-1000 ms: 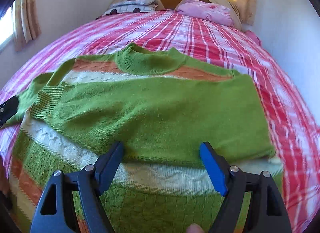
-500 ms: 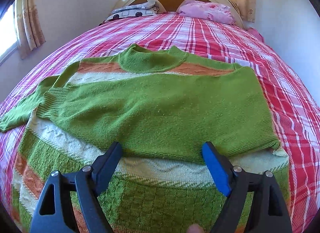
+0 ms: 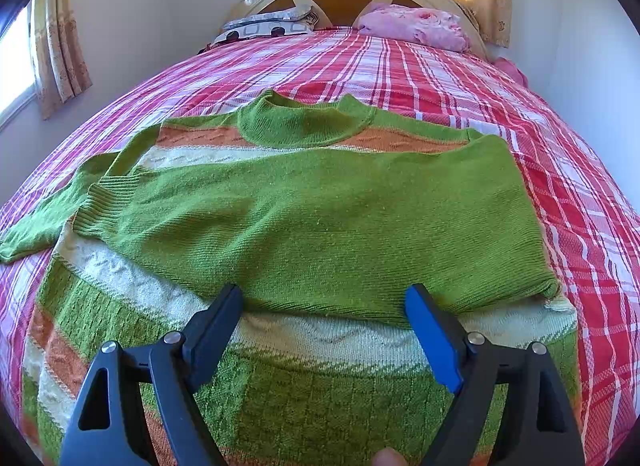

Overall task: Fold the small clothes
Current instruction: 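Grasp the other green sleeve cuff with the left tool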

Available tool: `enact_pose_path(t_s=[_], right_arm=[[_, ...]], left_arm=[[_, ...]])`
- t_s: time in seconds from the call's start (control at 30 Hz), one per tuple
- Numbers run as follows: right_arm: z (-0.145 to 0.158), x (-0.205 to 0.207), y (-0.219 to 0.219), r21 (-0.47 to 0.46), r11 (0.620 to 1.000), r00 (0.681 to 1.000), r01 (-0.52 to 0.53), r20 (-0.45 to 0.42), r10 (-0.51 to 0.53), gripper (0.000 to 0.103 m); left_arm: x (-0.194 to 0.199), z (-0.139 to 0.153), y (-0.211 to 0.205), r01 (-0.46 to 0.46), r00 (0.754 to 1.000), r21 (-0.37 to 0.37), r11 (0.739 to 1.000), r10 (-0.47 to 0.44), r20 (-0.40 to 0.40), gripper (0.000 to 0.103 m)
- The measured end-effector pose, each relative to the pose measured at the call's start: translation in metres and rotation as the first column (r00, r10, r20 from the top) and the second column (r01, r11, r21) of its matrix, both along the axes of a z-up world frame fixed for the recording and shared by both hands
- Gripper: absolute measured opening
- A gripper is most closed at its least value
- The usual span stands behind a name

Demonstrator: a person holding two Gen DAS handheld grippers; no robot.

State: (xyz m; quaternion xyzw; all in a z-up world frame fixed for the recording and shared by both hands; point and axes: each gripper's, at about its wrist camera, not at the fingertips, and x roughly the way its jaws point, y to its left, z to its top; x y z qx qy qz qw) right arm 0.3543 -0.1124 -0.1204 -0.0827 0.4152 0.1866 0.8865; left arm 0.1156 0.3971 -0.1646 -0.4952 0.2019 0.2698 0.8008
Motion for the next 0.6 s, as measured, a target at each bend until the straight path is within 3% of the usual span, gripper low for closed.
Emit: enact_pose_path(t_s=[0.33,0.5,0.53,0.57,0.6], right_arm=[[0.000,0.000,0.000,0.003,1.000,1.000,0.001,0.002,-0.001,0.085],[0.001,-0.001,0.001,0.000,1.000,1.000,0.003,0.006,-0.003,0.085],[0.001,-0.001,0.001,0.000,1.000,1.000,0.003,0.007,-0.003,0.085],[0.001,-0.001,0.001,0.000,1.000,1.000,0.003,0.007,-0.003,0.085],[0.001,0.000,0.001,0.001,1.000,1.000,0.003,0.007,-0.003,0.085]], left_arm=[[0.014,-0.010,0.011,-0.096,0.991,-0.055,0.994,0.100,0.085,0.071],[0.012,-0.010,0.016,-0.119,0.988,-0.034,0.992,0.122,0.097,0.063],[0.011,-0.011,0.017,-0.120,0.988,-0.029,0.992,0.122,0.091,0.052],[0.012,-0.013,0.020,-0.117,0.989,-0.027,0.993,0.119,0.086,0.031],[0.013,-0.015,0.023,-0.109,0.990,-0.035,0.993,0.112,0.084,0.019]])
